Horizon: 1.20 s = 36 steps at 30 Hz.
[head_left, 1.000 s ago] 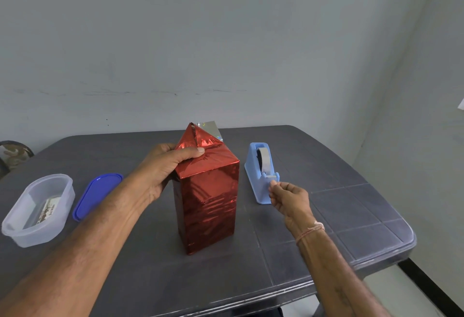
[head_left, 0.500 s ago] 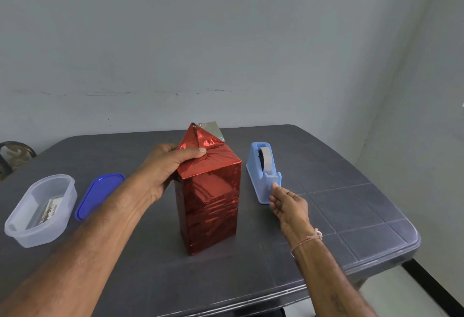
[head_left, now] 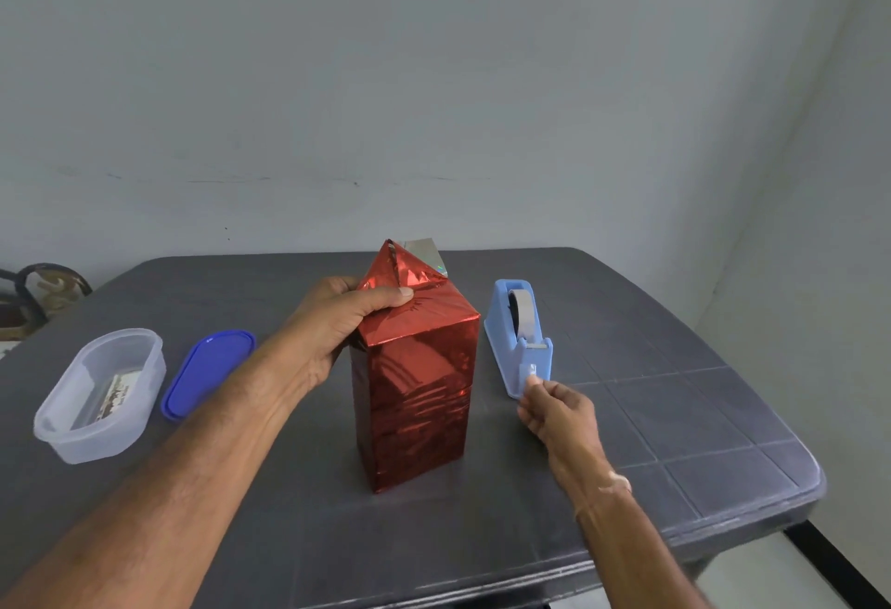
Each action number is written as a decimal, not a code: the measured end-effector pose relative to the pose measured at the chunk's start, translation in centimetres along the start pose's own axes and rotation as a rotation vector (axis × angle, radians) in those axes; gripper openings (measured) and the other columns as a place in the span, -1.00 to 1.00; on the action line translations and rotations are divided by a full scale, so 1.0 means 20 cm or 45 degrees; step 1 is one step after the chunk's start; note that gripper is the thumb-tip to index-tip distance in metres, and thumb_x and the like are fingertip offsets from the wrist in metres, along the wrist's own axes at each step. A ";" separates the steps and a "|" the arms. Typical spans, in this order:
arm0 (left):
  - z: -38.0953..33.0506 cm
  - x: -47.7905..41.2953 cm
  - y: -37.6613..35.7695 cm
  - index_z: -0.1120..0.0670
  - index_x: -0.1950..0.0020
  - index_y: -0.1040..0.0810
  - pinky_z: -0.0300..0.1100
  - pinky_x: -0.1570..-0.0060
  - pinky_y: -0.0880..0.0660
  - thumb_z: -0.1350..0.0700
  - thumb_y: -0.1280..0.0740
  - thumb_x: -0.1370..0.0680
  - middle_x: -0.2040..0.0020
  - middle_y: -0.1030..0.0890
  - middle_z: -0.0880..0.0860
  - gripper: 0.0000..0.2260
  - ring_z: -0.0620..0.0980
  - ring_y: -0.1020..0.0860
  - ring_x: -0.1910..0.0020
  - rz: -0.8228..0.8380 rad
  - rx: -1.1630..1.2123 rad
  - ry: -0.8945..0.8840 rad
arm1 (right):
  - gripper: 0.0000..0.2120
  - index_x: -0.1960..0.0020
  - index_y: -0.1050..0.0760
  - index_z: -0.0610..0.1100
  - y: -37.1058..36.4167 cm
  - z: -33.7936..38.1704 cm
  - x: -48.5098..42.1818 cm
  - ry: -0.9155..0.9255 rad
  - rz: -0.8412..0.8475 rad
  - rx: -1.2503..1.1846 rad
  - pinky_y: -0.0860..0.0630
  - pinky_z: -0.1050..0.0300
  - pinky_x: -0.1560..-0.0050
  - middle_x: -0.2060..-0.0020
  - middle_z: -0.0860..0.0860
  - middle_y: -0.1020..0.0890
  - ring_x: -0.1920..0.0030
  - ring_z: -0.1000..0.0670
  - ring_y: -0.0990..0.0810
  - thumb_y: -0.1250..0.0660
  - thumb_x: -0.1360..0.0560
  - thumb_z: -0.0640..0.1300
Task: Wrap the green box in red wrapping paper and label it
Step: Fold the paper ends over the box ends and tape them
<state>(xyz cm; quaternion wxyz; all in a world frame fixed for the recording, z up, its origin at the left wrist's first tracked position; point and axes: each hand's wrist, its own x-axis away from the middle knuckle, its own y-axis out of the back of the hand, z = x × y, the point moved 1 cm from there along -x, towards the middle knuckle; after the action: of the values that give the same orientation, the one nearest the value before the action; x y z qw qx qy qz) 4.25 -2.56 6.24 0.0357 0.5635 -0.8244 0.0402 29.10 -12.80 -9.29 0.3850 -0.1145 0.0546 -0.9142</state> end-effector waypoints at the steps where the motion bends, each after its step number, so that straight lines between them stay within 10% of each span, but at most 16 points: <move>1: 0.00 0.00 0.00 0.14 0.12 -0.69 -0.03 -0.09 -0.58 0.16 -0.59 -0.41 0.12 -0.73 0.18 -0.86 0.10 -0.66 0.12 -0.001 0.006 0.001 | -0.75 -0.03 -0.63 -0.28 -0.01 0.04 0.03 0.021 0.091 0.010 -0.62 0.14 0.09 0.16 -0.13 -0.63 0.12 -0.02 -0.61 -0.41 -0.61 -0.06; 13: 0.02 -0.02 0.00 0.10 0.31 -0.72 -0.13 0.11 -0.56 0.17 -0.60 -0.40 0.21 -0.73 0.14 -0.88 0.02 -0.66 0.27 0.027 0.048 0.004 | -0.71 0.11 -0.50 -0.08 -0.45 1.10 0.30 0.685 1.210 1.312 -0.49 0.16 0.04 0.20 0.18 -0.58 0.12 0.14 -0.53 -0.19 -0.72 0.02; 24: 0.03 -0.03 0.01 0.18 0.09 -0.71 -0.16 0.17 -0.58 0.14 -0.59 -0.42 0.12 -0.75 0.18 -0.84 0.03 -0.69 0.24 0.054 0.041 -0.006 | -0.59 -0.15 -0.56 -0.17 -0.70 1.13 0.17 0.647 1.322 2.021 -0.55 -0.11 -0.23 -0.14 -0.12 -0.66 -0.16 -0.12 -0.61 -0.23 -0.66 0.19; 36: 0.03 -0.04 0.01 0.22 0.04 -0.71 -0.17 0.18 -0.60 0.13 -0.59 -0.42 0.10 -0.75 0.21 -0.79 0.06 -0.70 0.23 0.069 0.018 -0.002 | -0.71 0.04 -0.53 0.02 -0.73 1.09 0.16 0.787 1.222 2.273 -0.44 0.08 -0.03 0.11 0.14 -0.56 0.04 0.07 -0.54 -0.34 -0.57 0.25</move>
<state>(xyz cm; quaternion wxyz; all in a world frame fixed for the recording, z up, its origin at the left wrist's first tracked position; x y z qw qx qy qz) 4.39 -1.74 5.56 0.0299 0.5412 -0.8391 0.0462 22.33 -5.16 15.15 0.6197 0.4811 -0.5018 -0.3644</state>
